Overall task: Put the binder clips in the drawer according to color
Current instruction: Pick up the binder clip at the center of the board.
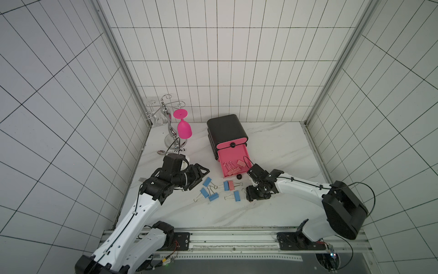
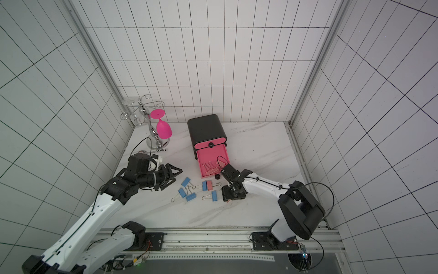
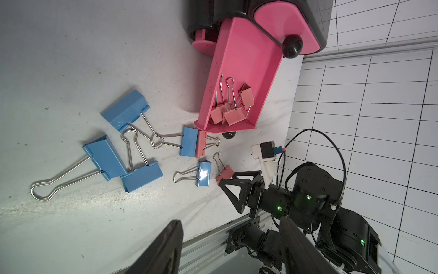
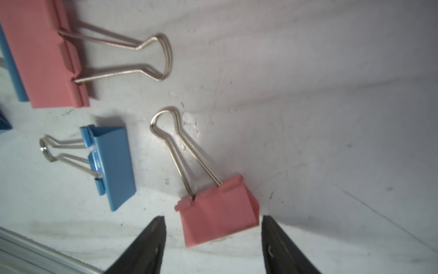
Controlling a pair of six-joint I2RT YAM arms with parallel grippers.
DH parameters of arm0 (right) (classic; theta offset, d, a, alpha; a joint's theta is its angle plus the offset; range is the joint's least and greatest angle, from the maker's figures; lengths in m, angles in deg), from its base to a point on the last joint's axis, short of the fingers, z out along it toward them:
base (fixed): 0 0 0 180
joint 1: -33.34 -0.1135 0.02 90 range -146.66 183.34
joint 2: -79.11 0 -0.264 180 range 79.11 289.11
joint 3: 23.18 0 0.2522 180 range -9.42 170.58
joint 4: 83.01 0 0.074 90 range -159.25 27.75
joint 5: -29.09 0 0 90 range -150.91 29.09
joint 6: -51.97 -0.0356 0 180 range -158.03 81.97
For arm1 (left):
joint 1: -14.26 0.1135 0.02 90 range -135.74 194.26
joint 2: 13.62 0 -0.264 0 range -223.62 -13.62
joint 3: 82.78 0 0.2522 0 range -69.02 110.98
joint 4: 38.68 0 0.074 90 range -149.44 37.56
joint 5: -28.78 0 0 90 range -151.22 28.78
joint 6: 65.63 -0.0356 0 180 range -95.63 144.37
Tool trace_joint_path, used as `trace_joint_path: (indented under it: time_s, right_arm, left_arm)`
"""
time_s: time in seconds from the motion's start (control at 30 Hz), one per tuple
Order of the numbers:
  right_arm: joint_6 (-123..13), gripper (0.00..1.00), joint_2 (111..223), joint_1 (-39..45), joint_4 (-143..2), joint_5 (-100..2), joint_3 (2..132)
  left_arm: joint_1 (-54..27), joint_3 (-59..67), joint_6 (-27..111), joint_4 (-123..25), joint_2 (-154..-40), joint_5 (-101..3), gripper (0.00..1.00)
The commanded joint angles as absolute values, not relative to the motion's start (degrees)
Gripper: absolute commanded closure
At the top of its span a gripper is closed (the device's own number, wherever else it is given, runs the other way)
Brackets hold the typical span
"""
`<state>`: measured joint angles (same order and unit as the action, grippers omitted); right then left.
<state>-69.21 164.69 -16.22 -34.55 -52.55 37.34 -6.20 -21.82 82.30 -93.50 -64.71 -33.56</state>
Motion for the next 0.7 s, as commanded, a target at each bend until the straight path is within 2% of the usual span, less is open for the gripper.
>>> trace_joint_path:
  time_s: [0.0,0.23,0.33,0.67]
  right_arm:
    - [-70.5,0.33,164.8,-18.7,-30.7,-56.3,38.7]
    - [-69.8,0.31,166.7,-20.9,-27.5,-62.0,41.6]
    - [-68.6,0.27,167.3,-21.0,-25.2,-63.9,42.1]
    - [-64.5,0.25,169.1,-21.0,-26.9,-63.0,42.3]
  left_arm:
    - [-6.2,-22.9,82.6,-92.3,-63.5,-34.1,0.32]
    - [-6.2,-23.7,83.4,-91.7,-62.6,-34.4,0.32]
    - [-6.2,-23.8,83.4,-91.9,-62.2,-34.5,0.32]
    - [-6.2,-24.7,83.5,-91.9,-61.9,-34.5,0.32]
